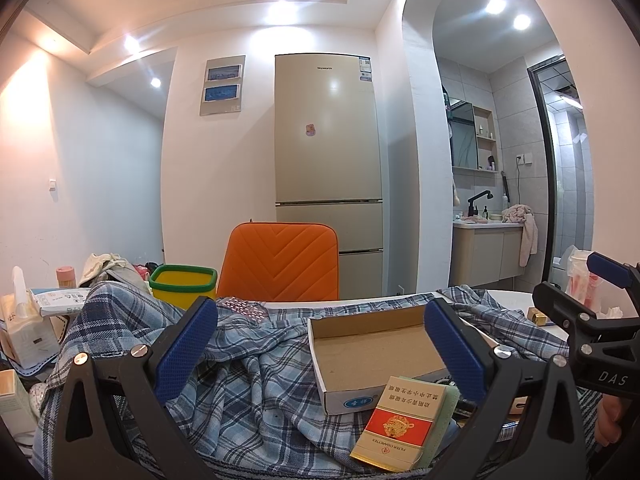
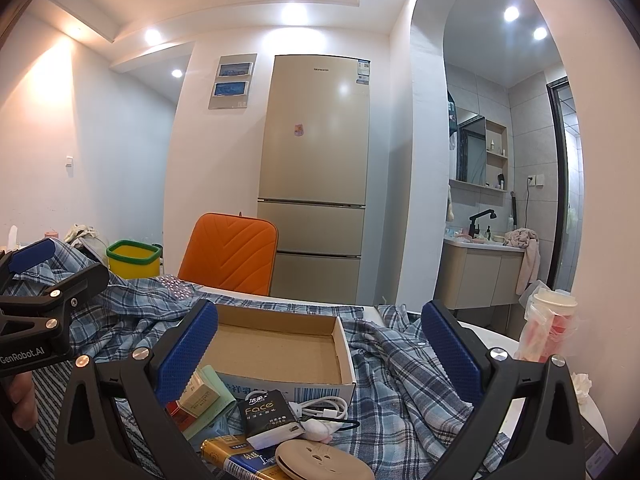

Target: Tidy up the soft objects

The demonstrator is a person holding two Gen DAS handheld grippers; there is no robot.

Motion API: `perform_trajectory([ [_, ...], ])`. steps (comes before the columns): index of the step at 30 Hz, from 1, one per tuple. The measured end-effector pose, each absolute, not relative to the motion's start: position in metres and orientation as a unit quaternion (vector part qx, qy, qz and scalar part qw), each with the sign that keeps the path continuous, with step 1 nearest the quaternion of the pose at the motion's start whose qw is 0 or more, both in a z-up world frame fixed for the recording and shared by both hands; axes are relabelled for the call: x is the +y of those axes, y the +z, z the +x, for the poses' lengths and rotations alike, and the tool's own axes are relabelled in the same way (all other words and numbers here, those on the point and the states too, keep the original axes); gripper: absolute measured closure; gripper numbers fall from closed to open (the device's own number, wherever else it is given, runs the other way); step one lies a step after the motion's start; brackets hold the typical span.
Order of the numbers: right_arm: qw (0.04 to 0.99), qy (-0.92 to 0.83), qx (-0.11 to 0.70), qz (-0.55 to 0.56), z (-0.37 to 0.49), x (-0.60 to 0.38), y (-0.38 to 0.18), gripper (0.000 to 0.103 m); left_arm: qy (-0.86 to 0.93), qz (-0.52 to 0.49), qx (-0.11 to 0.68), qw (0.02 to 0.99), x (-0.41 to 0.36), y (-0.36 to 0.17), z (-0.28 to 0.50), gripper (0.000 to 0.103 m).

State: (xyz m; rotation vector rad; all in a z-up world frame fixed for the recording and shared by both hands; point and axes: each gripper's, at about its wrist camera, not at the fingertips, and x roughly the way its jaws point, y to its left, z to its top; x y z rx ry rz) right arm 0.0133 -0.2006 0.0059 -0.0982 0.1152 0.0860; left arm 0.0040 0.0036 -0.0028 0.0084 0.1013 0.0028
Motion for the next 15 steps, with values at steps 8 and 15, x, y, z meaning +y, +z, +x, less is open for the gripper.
perform_trajectory([
  [8,0.997,0.041,0.052,-0.051,0.0117,-0.2012,0.0099,0.000,-0.023,0.012,0.043,0.999,0.0002,-0.0005,0.0000,0.000],
  [15,0.997,0.037,0.053,-0.049,0.0125,-0.2040,0.0116,0.000,-0.022,0.008,0.041,0.999,0.0007,0.0000,-0.0019,0.000],
])
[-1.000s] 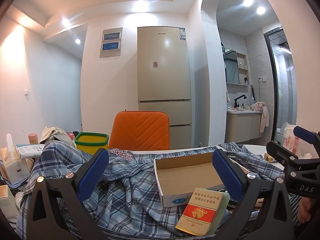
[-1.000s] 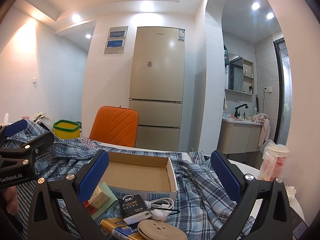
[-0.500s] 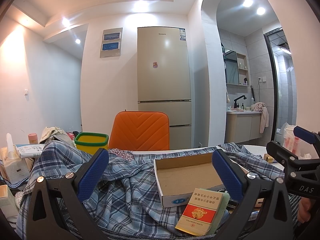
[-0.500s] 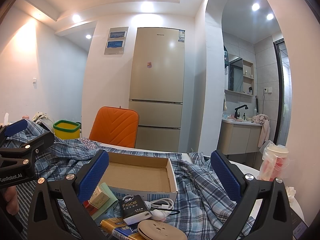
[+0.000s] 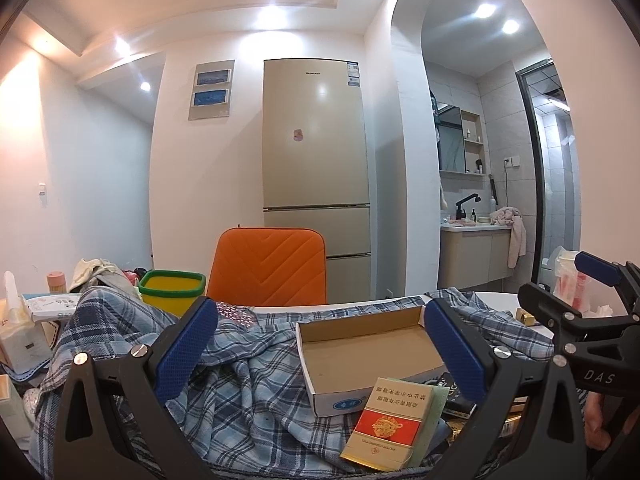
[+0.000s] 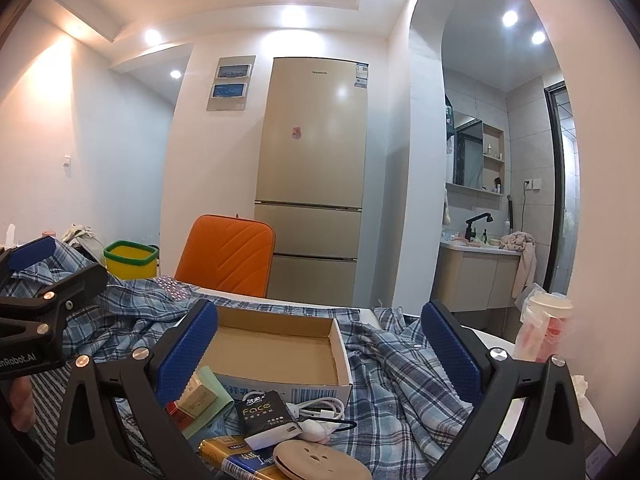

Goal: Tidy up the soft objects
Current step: 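Reach the left gripper to the red-and-gold cigarette pack and grasp it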

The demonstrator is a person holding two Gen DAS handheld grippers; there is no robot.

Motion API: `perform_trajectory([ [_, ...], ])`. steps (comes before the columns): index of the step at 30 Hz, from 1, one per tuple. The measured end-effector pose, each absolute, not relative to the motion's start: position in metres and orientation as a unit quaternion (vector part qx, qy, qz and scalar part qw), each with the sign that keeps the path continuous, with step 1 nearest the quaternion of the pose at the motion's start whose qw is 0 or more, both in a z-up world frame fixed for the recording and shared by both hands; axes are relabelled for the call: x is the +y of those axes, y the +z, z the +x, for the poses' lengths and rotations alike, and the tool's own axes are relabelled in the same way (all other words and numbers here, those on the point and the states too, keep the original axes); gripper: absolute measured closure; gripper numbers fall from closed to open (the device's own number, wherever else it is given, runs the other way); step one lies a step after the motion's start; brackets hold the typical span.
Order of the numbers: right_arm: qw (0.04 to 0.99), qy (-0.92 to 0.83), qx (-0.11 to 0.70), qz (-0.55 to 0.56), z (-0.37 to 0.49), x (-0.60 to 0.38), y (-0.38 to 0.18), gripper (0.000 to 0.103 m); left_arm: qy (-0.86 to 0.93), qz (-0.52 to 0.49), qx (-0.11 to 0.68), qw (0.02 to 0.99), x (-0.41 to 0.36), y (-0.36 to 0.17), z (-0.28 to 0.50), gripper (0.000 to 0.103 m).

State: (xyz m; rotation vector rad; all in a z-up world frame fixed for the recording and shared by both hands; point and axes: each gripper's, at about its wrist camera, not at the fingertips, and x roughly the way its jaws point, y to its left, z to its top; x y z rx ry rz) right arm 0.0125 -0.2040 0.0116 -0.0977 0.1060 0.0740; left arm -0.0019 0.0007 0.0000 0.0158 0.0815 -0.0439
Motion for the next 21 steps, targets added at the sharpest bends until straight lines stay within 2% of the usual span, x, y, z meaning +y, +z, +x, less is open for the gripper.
perform_trajectory([
  [15,0.997,0.031,0.053,-0.052,0.018,-0.207,0.010,0.000,-0.046,0.009,0.058,0.997,-0.002,0.001,0.003,0.000],
  [21,0.997,0.033,0.073,-0.013,0.021,-0.221,0.018,0.000,-0.047,0.014,0.070,0.996,-0.001,0.011,-0.001,0.000],
])
